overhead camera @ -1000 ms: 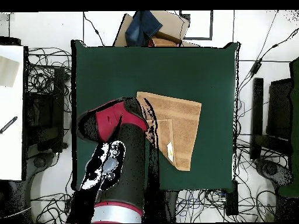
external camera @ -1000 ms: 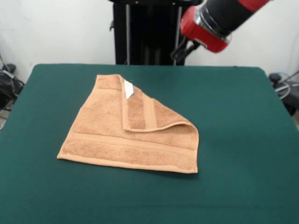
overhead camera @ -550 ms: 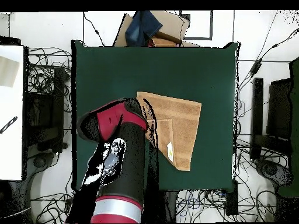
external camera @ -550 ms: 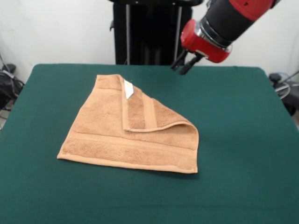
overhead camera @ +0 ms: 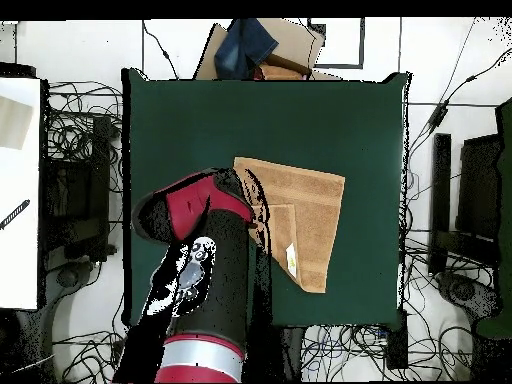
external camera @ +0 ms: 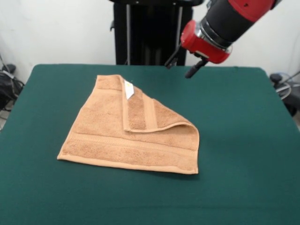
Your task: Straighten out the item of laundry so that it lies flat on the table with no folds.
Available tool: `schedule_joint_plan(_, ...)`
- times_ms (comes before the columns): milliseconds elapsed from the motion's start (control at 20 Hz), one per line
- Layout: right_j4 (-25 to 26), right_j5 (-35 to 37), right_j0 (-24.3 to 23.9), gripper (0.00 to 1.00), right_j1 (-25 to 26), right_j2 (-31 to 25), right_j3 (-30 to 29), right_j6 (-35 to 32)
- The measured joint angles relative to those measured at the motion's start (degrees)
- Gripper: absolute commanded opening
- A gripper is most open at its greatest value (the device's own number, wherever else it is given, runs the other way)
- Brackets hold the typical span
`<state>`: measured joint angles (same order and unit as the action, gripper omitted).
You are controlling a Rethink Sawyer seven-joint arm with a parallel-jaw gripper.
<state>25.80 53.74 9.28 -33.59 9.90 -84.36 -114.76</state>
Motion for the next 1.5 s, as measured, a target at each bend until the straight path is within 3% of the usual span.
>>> schedule_joint_plan(800,-0.51,0.29,-0.15,1.00,3.67,-0.02,2.89,0.00)
schedule_joint_plan(1500,-1.44,-4.61,-0.79,1.00,8.52,-0.02,4.36,0.00)
